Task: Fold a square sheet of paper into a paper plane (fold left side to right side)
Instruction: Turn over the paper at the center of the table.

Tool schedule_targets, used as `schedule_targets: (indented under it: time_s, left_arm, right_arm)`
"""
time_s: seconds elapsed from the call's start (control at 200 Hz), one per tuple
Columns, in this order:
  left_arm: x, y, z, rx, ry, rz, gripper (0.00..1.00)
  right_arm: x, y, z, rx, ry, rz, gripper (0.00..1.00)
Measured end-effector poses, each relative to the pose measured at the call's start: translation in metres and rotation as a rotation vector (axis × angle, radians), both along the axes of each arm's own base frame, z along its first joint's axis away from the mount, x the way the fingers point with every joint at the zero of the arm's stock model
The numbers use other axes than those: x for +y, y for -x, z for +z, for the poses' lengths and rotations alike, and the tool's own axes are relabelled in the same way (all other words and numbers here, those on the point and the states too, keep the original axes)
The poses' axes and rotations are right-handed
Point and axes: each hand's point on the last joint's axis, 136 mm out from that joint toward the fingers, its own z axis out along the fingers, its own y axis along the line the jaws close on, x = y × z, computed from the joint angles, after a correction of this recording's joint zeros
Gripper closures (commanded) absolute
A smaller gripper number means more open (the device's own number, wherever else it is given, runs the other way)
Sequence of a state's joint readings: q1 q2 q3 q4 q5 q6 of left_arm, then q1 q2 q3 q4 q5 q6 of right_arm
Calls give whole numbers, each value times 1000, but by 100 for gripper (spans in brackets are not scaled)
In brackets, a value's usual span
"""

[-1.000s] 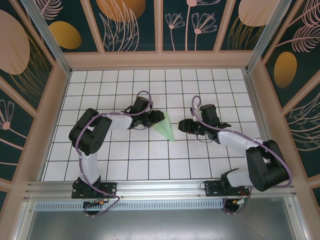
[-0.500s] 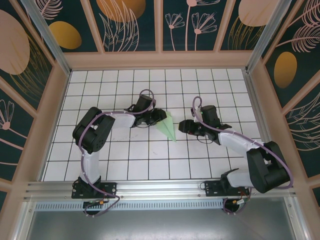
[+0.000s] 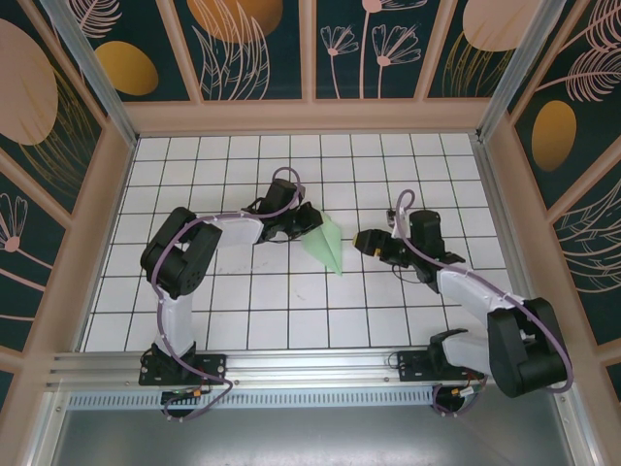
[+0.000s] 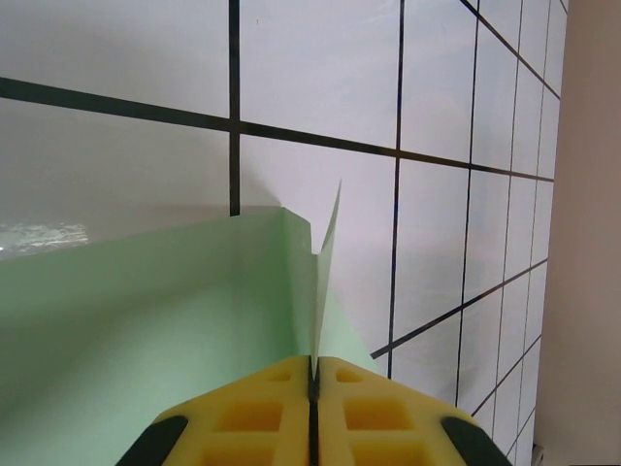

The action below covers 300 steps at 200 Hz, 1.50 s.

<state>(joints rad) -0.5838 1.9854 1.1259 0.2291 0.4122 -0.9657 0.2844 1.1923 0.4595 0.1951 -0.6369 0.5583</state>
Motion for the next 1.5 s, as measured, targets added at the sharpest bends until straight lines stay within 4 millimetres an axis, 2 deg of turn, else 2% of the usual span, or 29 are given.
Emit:
schedule_targets:
  time_s: [0.12, 0.21, 0.41, 0.575, 0.701, 0.911, 1.121, 1.341, 1.501]
  left_arm:
    - [1, 0, 20, -37, 8, -9, 95]
    - [3, -1, 53, -101, 25, -5, 95]
    - [3, -4, 139, -265, 104, -8, 96]
    - [1, 0, 176, -325, 155, -29, 96]
    - [-1, 5, 188, -337, 180, -51, 96]
    - [-5, 14, 203, -339, 232, -89, 95]
    - [-10, 23, 219, -347, 306, -130, 95]
    - [-13, 30, 219, -334, 340, -158, 95]
    - [-13, 31, 216, -323, 345, -158, 95]
  right_arm:
    - [-4, 1, 12, -24, -77, 1, 10]
    - [-5, 3, 20, -39, -149, 19, 6]
    - [5, 15, 47, -92, -275, 127, 1]
    - [13, 23, 74, -175, -344, 216, 1]
    - [20, 25, 80, -178, -359, 259, 1]
    - [30, 25, 77, -127, -380, 285, 1]
    - [46, 20, 90, -108, -414, 327, 9]
    - [59, 23, 97, -78, -439, 362, 28]
    - [61, 26, 101, -74, -446, 375, 53]
